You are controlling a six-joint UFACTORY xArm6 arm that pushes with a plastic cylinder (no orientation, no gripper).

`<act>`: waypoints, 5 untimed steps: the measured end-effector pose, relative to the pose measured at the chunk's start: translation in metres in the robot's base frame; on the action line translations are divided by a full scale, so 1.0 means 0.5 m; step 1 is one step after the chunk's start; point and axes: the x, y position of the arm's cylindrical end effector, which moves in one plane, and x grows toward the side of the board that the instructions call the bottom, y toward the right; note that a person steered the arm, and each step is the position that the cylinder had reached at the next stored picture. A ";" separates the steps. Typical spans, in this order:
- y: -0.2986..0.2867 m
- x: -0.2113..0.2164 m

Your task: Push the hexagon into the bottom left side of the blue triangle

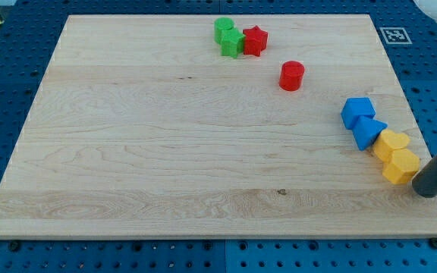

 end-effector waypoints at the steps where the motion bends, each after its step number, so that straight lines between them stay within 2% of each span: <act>1: -0.010 -0.009; 3: -0.012 -0.031; 5: -0.072 -0.059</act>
